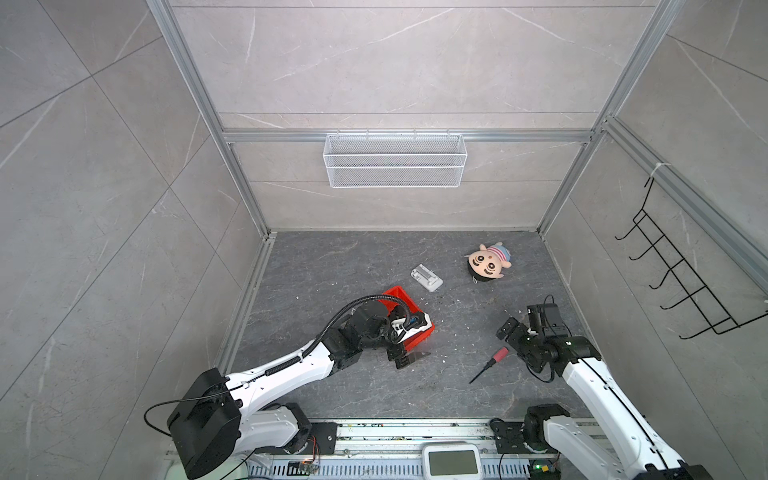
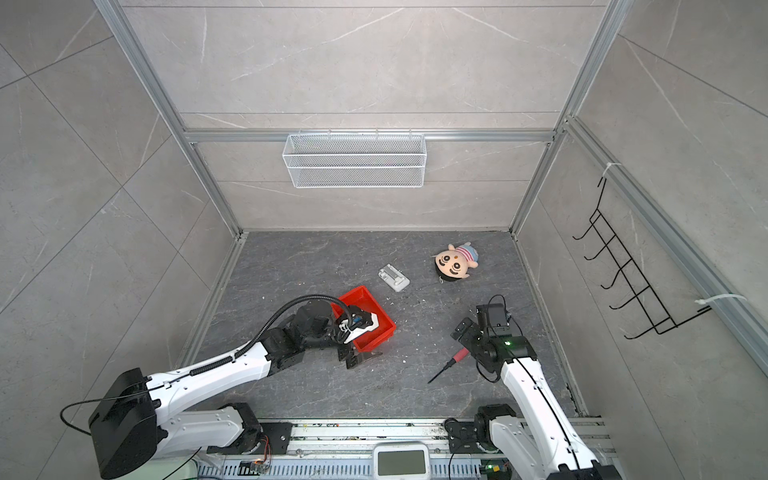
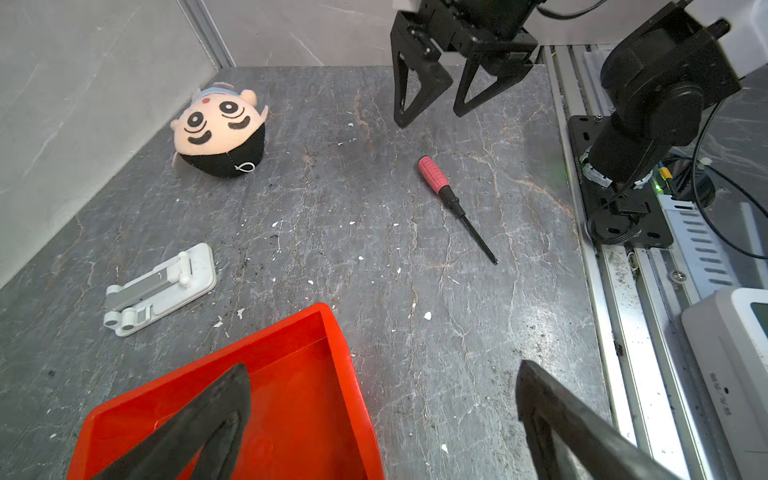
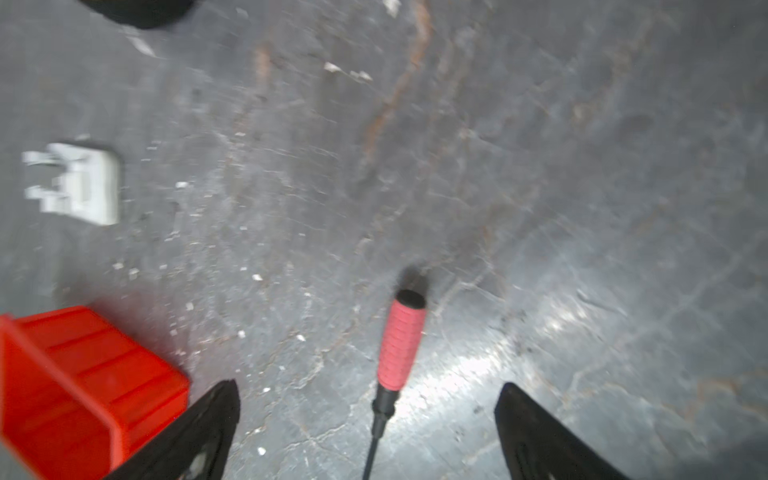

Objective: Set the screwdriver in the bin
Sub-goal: 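Move the left gripper to the red bin while the right gripper reaches toward the screwdriver, then lower the right gripper and close it on the red screwdriver handle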

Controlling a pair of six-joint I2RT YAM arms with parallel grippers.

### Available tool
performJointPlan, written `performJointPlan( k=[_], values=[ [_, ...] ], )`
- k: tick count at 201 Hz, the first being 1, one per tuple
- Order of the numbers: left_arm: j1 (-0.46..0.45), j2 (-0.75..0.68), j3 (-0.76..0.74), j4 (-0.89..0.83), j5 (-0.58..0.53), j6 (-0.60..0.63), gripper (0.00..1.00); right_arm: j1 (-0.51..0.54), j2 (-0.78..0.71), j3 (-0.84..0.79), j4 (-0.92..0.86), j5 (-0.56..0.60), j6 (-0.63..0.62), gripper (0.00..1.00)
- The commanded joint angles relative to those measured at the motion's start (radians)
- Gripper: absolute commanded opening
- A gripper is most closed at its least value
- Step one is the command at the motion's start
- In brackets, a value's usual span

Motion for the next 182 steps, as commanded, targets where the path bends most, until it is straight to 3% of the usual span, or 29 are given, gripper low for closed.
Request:
performJointPlan(
  k=[1,77,182],
  values=[
    [-0.013,0.011,0.046,-0.042,-0.007,0.046,1.0,0.016,0.083,0.026,-0.103,0.08,0.096,0.87],
    [-0.04,0.049,0.054,-0.034,-0.026,0.018,1.0,0.142,0.296,0.065,-0.018,0.134,0.21,0.84],
    [-0.053,0.068,0.055,-0.023,-0.07,0.043,1.0,0.153,0.424,0.03,0.124,0.059,0.251,0.69]
  ],
)
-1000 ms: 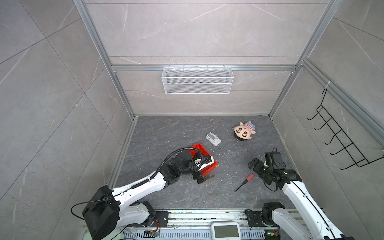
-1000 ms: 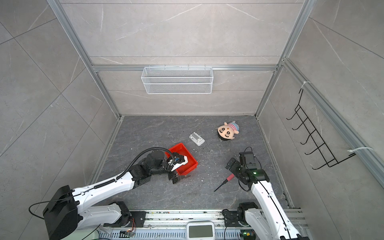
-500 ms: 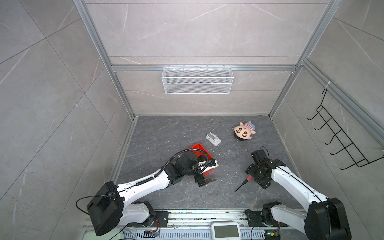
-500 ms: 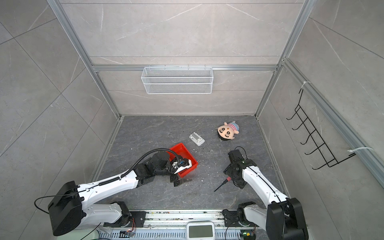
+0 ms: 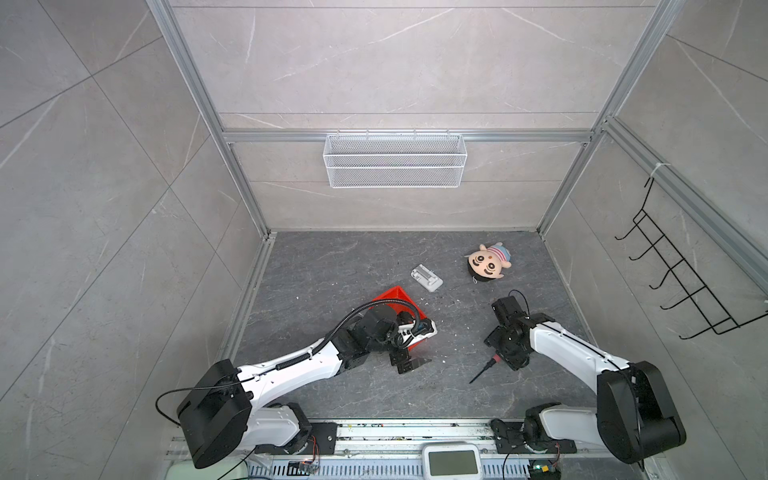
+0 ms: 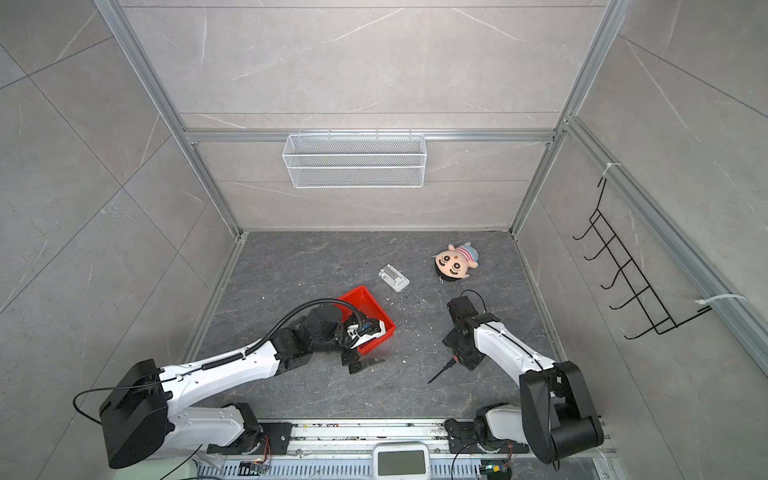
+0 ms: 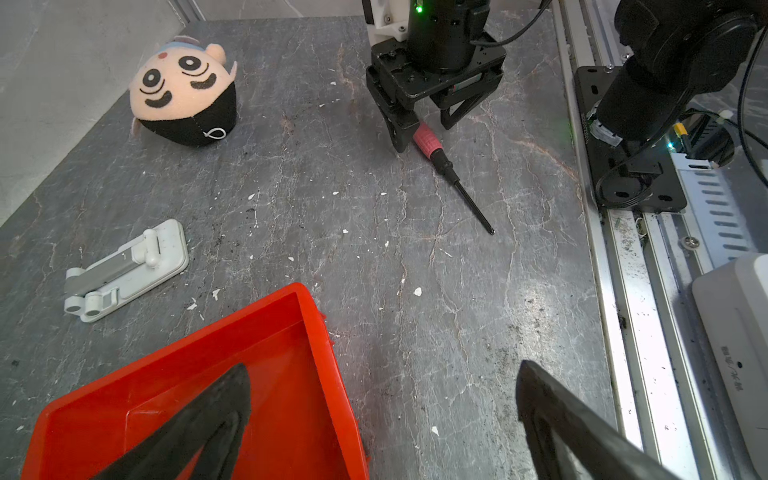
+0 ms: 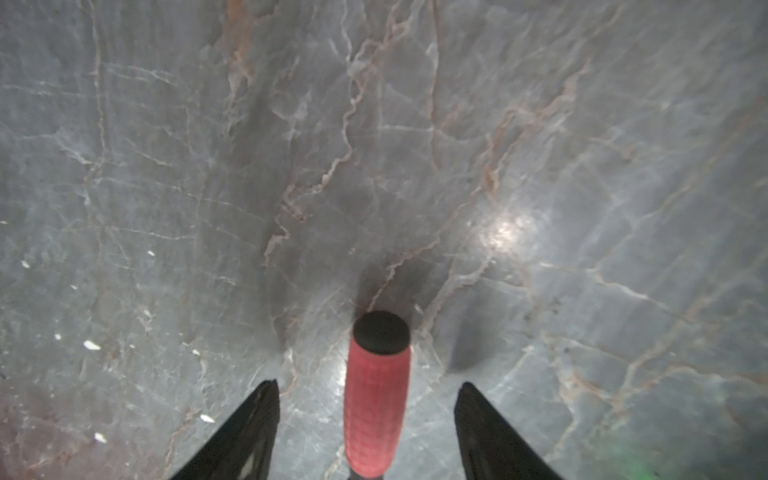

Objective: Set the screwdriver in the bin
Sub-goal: 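Lower the right gripper and close it on the red screwdriver handle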

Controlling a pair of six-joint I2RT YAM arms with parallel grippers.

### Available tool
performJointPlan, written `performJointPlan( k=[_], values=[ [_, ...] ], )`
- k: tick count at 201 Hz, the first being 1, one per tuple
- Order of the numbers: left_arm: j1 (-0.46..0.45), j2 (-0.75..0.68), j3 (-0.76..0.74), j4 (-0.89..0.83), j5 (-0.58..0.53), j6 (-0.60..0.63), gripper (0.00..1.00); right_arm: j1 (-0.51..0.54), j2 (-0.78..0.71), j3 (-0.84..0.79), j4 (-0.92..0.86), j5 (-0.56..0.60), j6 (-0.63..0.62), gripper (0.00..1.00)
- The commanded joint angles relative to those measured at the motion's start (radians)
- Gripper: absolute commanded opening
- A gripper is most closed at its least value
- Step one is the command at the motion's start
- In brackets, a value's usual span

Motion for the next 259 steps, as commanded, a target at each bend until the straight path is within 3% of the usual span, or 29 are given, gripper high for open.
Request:
performJointPlan(
  k=[1,97,202,259],
  values=[
    [-0.008,0.011,0.043,0.019,-0.013,0.027,1.0,0.005,0.023,-0.013,0.034,-0.018,0.029,0.69],
    [-0.014,0.019,0.052,0.025,-0.018,0.025,1.0,0.005,0.06,-0.056,0.067,-0.018,0.031,0.58],
    [-0.016,0.017,0.049,0.025,-0.023,0.026,1.0,0.005,0.056,-0.052,0.046,-0.009,0.027,0.0],
    [-0.018,0.014,0.046,0.027,-0.022,0.028,1.0,0.006,0.034,-0.034,0.021,0.002,0.016,0.0]
  ],
)
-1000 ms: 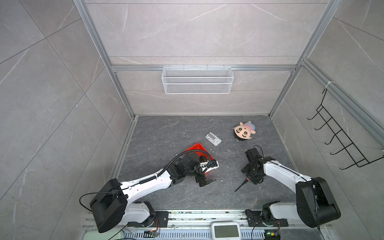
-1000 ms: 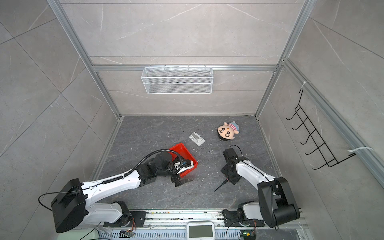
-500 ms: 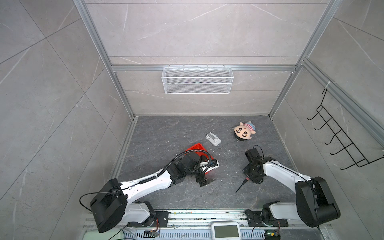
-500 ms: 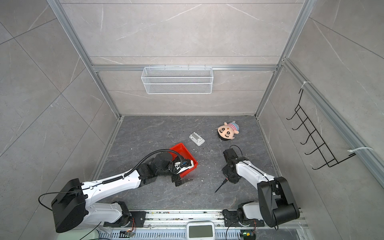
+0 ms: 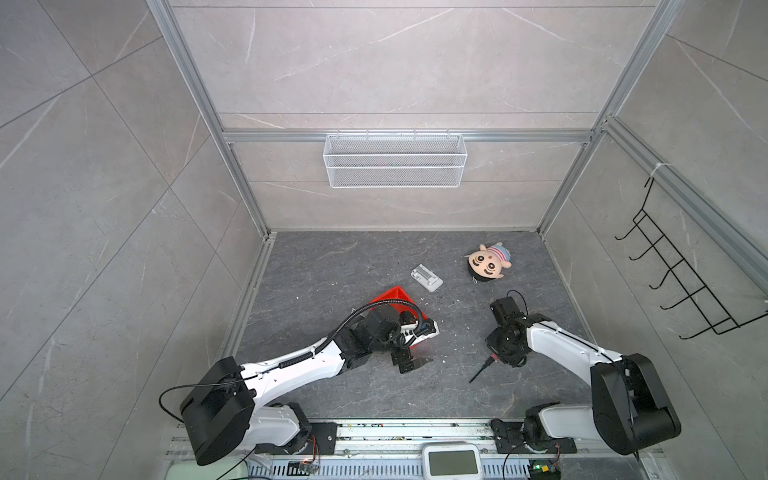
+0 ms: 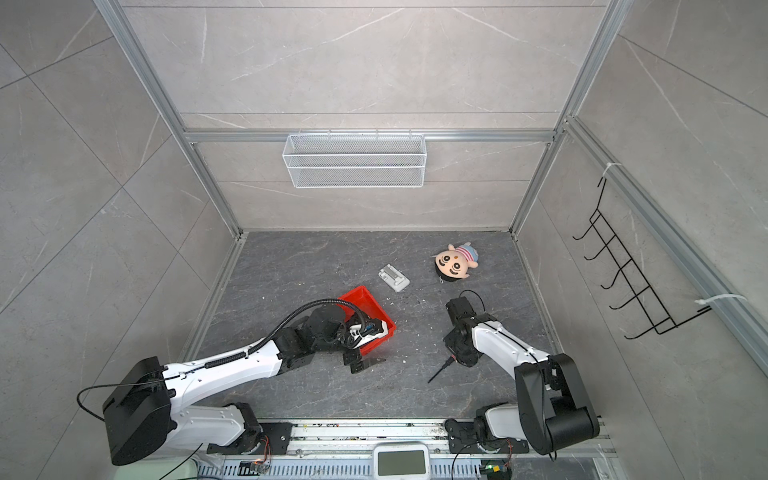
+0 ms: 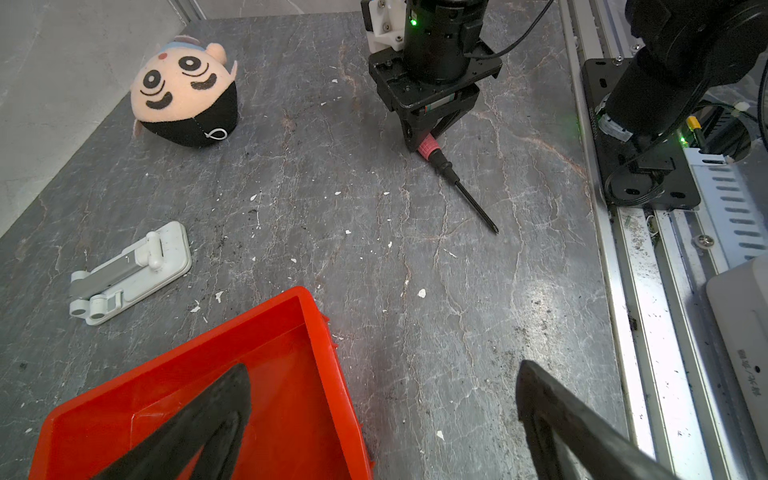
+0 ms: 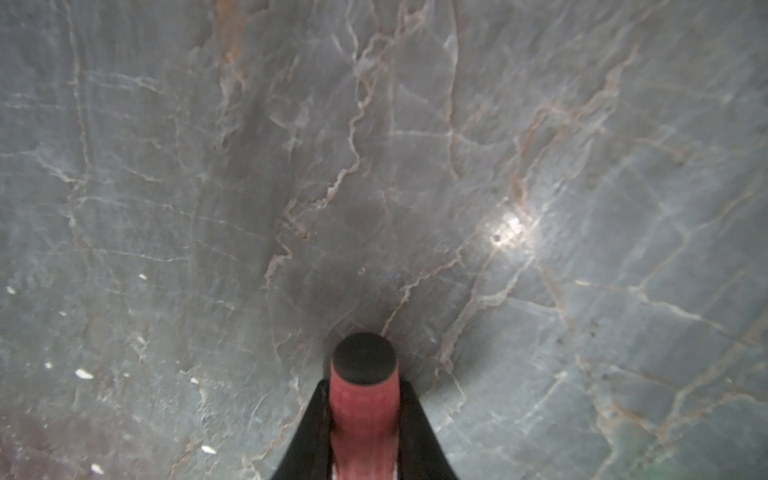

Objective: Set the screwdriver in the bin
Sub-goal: 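Lower the right gripper and close it on the red screwdriver handle, then lift the screwdriver with the right gripper and carry it toward the left gripper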

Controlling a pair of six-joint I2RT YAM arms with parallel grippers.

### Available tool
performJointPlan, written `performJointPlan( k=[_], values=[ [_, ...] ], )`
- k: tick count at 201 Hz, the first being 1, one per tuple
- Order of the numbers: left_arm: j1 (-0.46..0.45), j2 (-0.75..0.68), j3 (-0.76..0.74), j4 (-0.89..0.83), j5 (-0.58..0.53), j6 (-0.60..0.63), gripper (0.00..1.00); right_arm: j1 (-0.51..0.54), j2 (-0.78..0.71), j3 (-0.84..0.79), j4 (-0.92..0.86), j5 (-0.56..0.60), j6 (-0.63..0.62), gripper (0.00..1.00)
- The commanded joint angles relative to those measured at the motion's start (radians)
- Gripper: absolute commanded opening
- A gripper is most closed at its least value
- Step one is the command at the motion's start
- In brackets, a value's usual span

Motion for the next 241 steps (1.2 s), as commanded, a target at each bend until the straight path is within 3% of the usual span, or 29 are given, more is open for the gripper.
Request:
performJointPlan(
  k=[1,53,98,130,196,225,241],
  values=[
    [-0.004,-0.004,0.032,0.029,0.0,0.02,1.0,0.005,0.004,-0.015,-0.031,-0.002,-0.007,0.0],
    [-0.001,-0.055,-0.016,0.123,-0.021,-0.056,1.0,0.005,-0.083,0.095,-0.104,-0.021,-0.063,0.0],
    [0.019,-0.068,-0.006,0.173,-0.054,-0.193,1.0,0.04,-0.149,0.225,-0.13,0.033,-0.258,0.0],
    [0.079,-0.057,0.003,0.238,0.04,-0.366,1.0,0.089,-0.182,0.292,-0.059,0.037,-0.464,0.0],
    [0.153,0.018,-0.013,0.416,0.151,-0.601,0.96,0.221,-0.192,0.365,0.158,-0.103,-0.807,0.0],
    [0.172,0.039,-0.023,0.487,0.163,-0.669,0.87,0.263,-0.161,0.411,0.216,-0.21,-0.882,0.0],
    [0.18,0.057,-0.028,0.54,0.177,-0.714,0.78,0.281,-0.134,0.439,0.237,-0.268,-0.9,0.0]
  ],
)
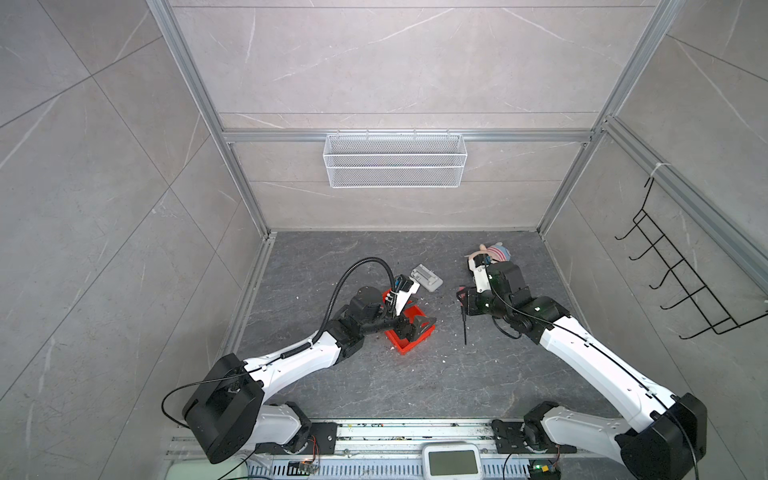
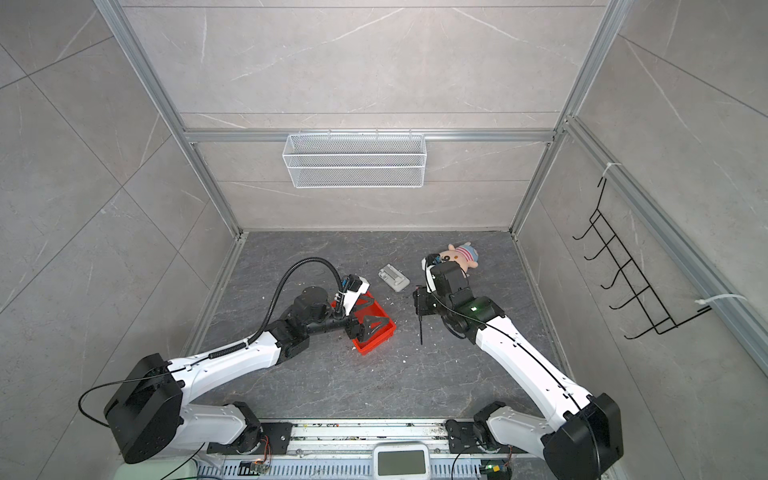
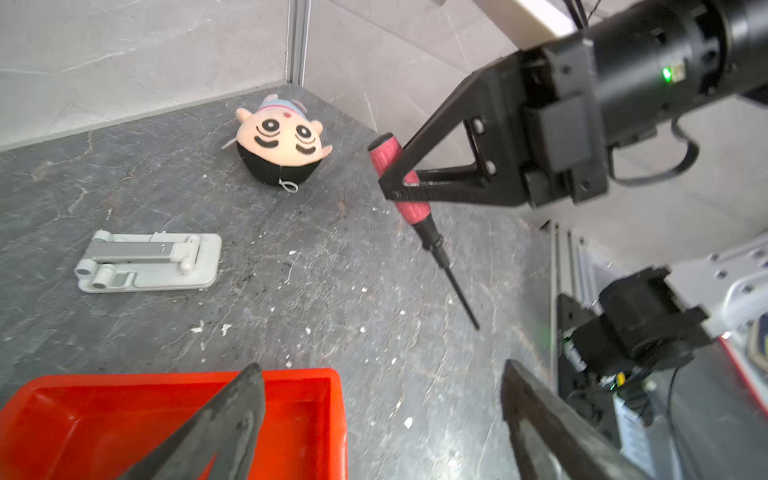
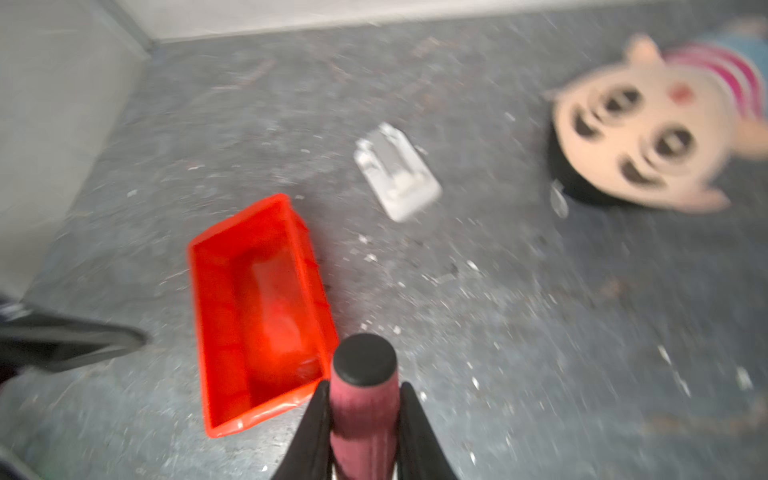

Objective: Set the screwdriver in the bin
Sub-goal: 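Lift the screwdriver with the right gripper and carry it toward the left gripper, then close the left gripper on the screwdriver handle while the right gripper releases it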

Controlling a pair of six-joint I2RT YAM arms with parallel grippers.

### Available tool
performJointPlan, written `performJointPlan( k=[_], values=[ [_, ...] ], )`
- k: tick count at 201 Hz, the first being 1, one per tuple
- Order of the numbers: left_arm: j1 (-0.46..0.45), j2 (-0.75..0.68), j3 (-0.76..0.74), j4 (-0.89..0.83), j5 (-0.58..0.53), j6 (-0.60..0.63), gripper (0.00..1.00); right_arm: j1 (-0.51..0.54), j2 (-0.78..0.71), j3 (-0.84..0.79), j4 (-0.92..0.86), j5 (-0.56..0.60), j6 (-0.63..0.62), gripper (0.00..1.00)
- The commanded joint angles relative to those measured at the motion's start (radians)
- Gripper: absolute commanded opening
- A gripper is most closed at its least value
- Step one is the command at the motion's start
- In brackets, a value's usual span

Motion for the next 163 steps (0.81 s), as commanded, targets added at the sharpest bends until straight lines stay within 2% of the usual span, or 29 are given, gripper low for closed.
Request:
performJointPlan(
  k=[1,63,163],
  values=[
    [0.013,0.023,-0.009,0.151,0.051,-0.103,0.77,0.024,0.036,0.056,0.078,-0.111,-0.097,0.0],
    [0.017,0.102,-0.008,0.306,0.066,-0.21,0.67,0.085,0.116,0.121,0.139,-0.189,-0.117,0.0],
    [0.017,0.148,0.032,0.298,0.076,-0.21,0.48,0.105,0.112,0.094,0.19,-0.225,-0.101,0.0]
  ],
)
